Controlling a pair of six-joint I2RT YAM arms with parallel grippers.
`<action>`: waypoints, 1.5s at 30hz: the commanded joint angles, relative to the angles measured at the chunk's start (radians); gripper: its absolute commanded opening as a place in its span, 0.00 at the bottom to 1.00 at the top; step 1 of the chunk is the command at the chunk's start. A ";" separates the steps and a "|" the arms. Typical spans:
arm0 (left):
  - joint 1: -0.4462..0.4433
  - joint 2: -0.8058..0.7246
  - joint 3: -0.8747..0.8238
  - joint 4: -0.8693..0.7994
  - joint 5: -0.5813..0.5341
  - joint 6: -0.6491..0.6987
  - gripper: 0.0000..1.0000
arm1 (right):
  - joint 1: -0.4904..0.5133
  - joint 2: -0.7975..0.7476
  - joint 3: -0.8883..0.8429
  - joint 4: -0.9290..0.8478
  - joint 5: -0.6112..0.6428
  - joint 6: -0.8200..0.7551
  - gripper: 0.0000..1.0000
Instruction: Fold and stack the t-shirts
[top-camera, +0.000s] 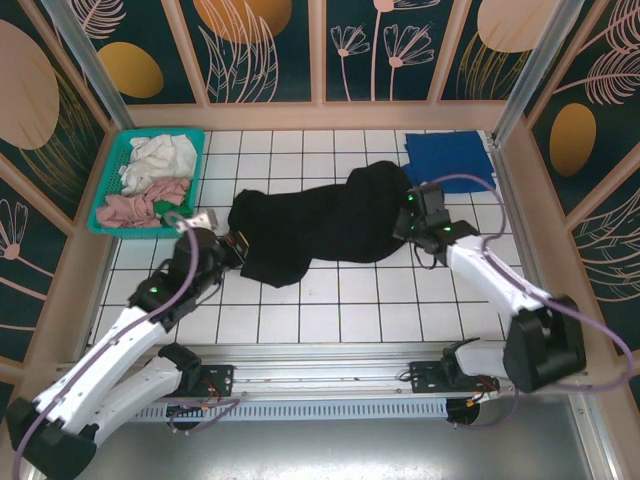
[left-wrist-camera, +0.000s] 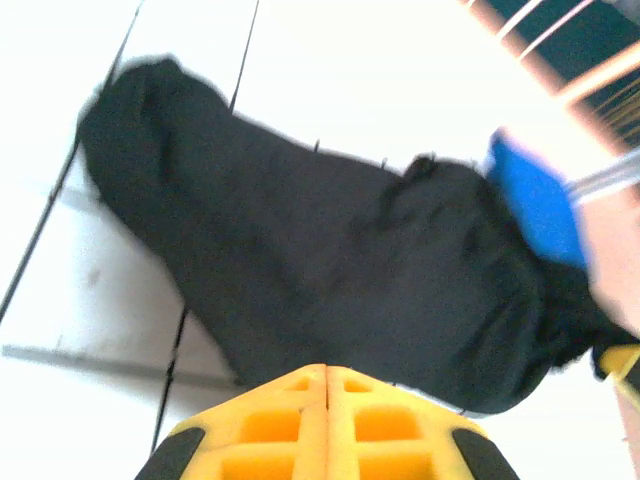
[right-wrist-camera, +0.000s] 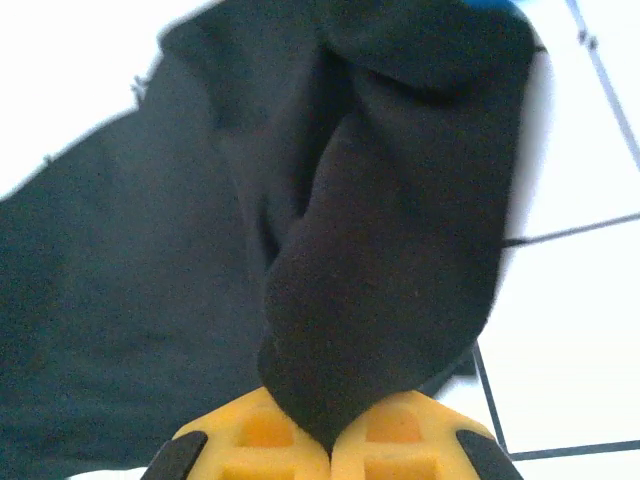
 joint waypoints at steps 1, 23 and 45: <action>-0.001 -0.038 0.184 -0.189 -0.142 0.068 0.00 | -0.002 -0.125 0.140 -0.149 0.038 -0.056 0.00; -0.107 0.306 -0.192 0.119 0.182 -0.038 0.59 | -0.055 -0.194 0.105 -0.135 -0.021 -0.064 0.00; -0.409 0.726 -0.124 0.040 0.050 -0.219 0.52 | -0.123 -0.225 -0.011 -0.076 -0.071 -0.077 0.00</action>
